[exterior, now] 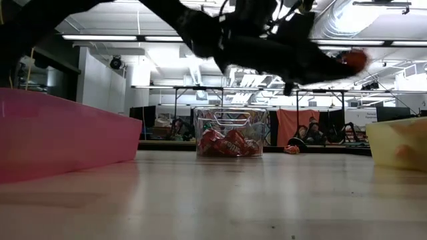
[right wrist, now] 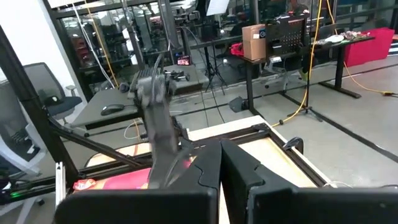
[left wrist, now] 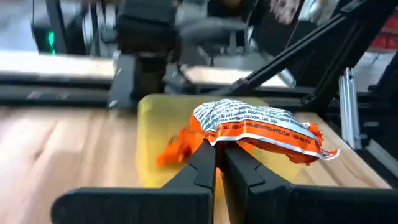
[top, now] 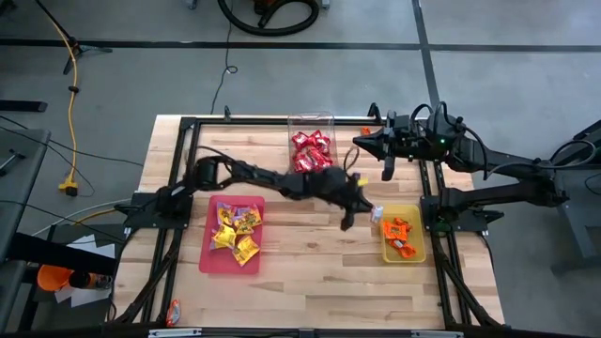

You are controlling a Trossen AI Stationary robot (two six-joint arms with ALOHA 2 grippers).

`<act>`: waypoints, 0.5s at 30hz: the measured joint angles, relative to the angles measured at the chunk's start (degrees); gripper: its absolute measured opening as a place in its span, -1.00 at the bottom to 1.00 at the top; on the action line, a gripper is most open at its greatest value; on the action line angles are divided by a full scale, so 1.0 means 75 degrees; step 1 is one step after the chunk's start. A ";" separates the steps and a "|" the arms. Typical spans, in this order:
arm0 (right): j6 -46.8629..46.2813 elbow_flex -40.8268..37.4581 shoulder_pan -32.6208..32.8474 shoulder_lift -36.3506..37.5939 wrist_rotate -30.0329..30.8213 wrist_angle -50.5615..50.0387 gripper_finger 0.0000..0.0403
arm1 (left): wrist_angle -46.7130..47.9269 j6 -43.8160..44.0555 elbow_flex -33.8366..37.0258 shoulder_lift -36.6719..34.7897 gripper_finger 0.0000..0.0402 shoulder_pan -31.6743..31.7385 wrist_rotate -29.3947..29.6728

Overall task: Sort candy
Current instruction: Put the orange candy into the yellow bin

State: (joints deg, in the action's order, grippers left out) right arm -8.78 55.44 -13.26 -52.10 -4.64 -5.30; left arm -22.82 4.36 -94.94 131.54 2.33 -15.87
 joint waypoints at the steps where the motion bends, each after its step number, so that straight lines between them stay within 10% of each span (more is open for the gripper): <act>1: 0.0000 0.0000 0.0000 0.0010 -0.0009 0.0000 -1.00 | 0.0552 0.0037 0.0000 -0.0229 -1.00 0.0131 -0.0156; 7: 0.0416 0.0000 0.0003 0.0183 0.0086 0.0007 -1.00 | 0.3368 -0.0933 0.0919 -0.1926 -1.00 0.1156 -0.1176; 15: 0.0387 0.0006 0.0001 0.0202 0.0440 0.0048 -1.00 | 0.1031 0.0202 0.5378 -0.5573 -1.00 0.2235 -0.0993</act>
State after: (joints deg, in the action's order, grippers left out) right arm -5.87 55.48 -13.25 -50.58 -1.35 -4.94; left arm -15.08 5.87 -54.60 89.74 19.09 -23.31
